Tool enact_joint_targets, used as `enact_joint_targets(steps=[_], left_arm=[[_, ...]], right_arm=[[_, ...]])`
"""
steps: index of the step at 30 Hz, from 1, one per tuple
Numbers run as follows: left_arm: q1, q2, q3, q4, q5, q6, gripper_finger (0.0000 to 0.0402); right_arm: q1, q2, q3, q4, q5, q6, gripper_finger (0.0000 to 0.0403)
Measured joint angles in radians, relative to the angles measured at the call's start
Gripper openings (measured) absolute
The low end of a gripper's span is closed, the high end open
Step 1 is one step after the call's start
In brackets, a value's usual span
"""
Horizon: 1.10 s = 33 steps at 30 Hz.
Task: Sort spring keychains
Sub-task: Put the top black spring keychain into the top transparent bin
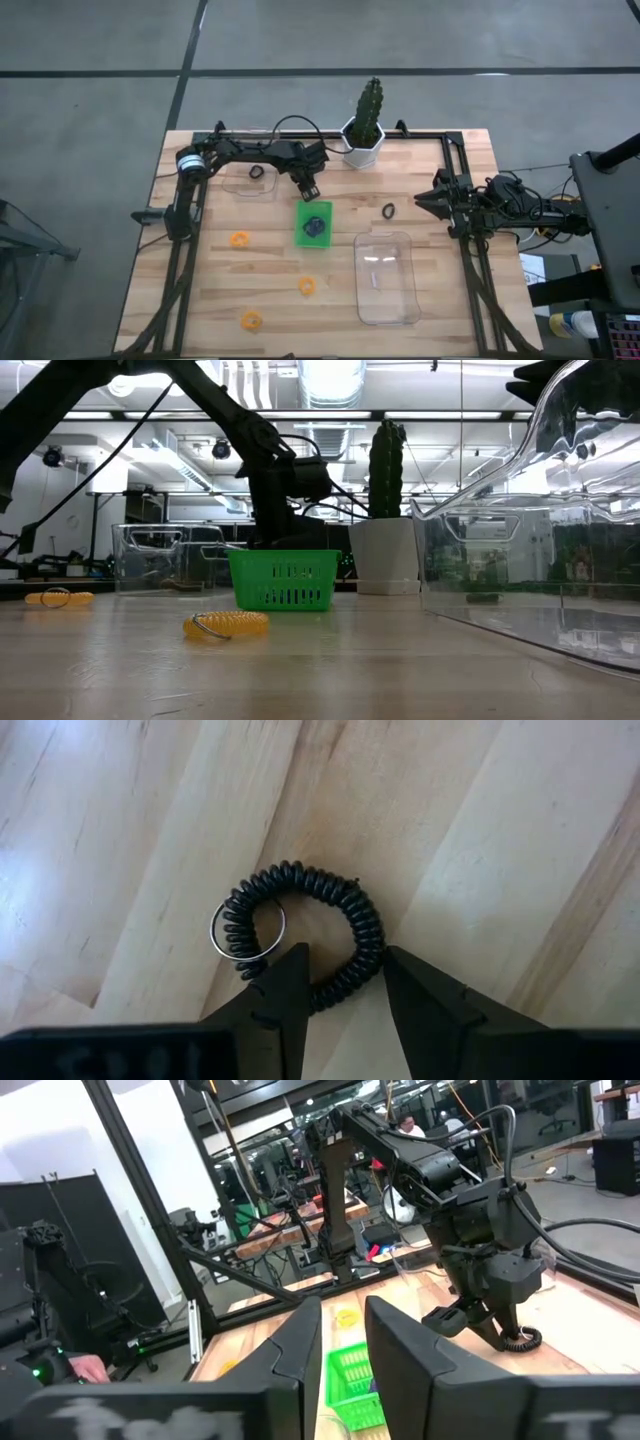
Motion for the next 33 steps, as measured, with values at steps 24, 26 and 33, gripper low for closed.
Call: enact_joint_targets(steps=[24,26,33], left_arm=[[0.001,-0.012,0.027,0.011,-0.013,-0.042,0.0005],[0.001,-0.027,0.044,0.008,-0.027,-0.039,0.0004],[0.001,-0.060,0.119,-0.046,-0.035,-0.038,0.0002]], right_arm=[[0.000,0.000,0.000,0.000,0.000,0.000,0.0072],[0.000,0.000,0.000,0.000,0.000,0.000,0.0069],[0.000,0.000,0.000,0.000,-0.001,0.008,0.0072]])
